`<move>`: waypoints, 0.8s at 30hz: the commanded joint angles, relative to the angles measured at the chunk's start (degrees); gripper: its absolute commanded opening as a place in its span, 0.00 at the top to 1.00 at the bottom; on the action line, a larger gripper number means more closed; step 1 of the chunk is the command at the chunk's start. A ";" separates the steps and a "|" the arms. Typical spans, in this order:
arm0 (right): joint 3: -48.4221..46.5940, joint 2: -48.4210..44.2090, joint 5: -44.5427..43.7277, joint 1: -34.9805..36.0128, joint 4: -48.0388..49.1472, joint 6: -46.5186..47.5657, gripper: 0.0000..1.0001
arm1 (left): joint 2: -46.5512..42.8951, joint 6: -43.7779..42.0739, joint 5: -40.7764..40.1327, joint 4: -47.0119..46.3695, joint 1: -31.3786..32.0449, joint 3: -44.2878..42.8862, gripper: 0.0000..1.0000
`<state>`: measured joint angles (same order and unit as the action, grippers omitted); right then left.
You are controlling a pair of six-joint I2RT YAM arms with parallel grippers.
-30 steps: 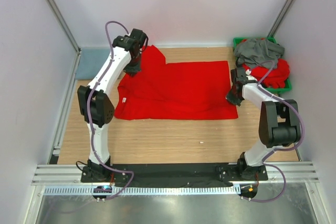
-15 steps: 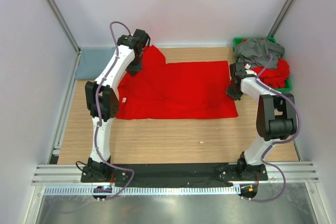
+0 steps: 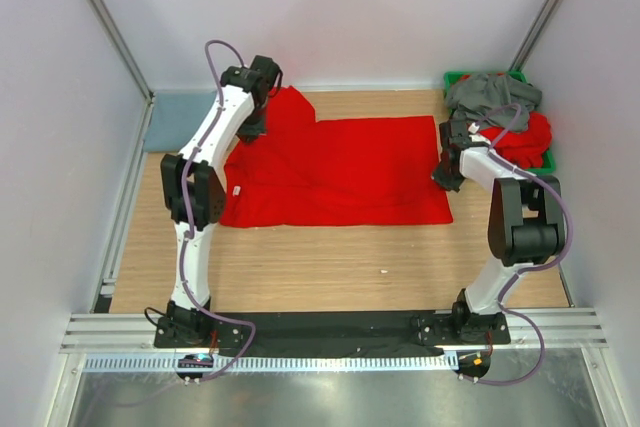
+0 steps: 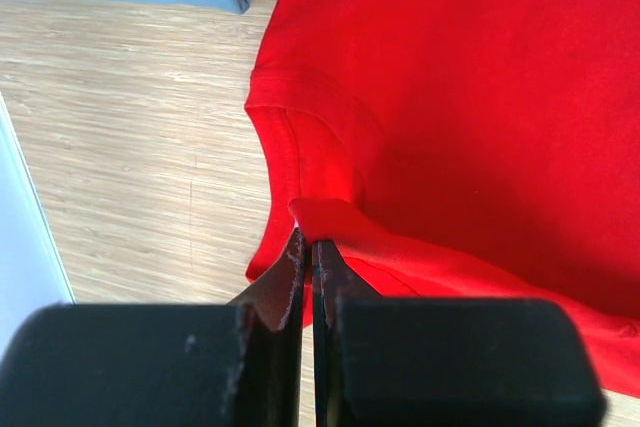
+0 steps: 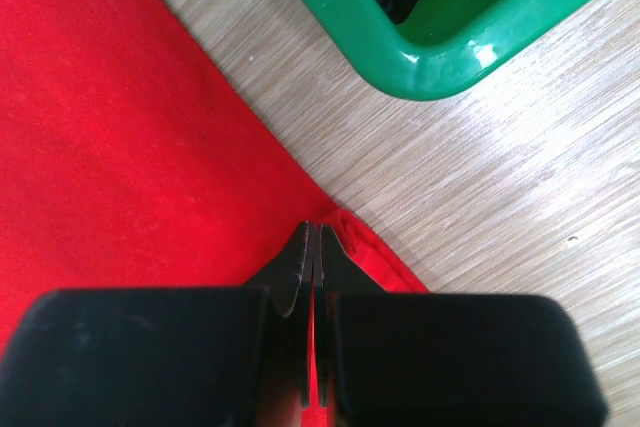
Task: Fold and stack the t-shirts
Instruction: Fold the tshirt
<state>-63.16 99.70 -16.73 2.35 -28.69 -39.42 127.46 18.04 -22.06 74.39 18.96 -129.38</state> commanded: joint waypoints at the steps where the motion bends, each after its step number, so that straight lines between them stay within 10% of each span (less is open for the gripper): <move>1: -0.92 0.06 0.20 -0.85 1.26 -0.22 0.99 | -2.92 0.77 -1.23 -0.74 -0.68 0.09 1.00; 3: -0.65 -0.47 0.82 -0.68 1.35 -0.22 0.97 | -3.18 0.77 -0.79 -0.91 -0.68 0.53 1.00; 6: 0.57 -1.43 2.40 -0.77 2.23 0.04 0.47 | -3.62 0.94 -0.17 -1.18 -0.68 1.76 1.00; 8: 1.37 -2.40 2.67 -0.77 2.76 0.04 0.33 | -4.06 1.03 0.35 -2.05 -0.59 3.17 1.00; 24: 0.67 -1.00 4.43 -0.86 3.72 -0.22 0.44 | -5.64 0.85 2.55 -5.04 -0.59 8.36 1.00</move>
<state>-61.17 98.80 -12.64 1.69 -26.81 -39.35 125.93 19.03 -20.29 71.11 18.72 -121.03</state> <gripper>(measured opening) 0.568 0.008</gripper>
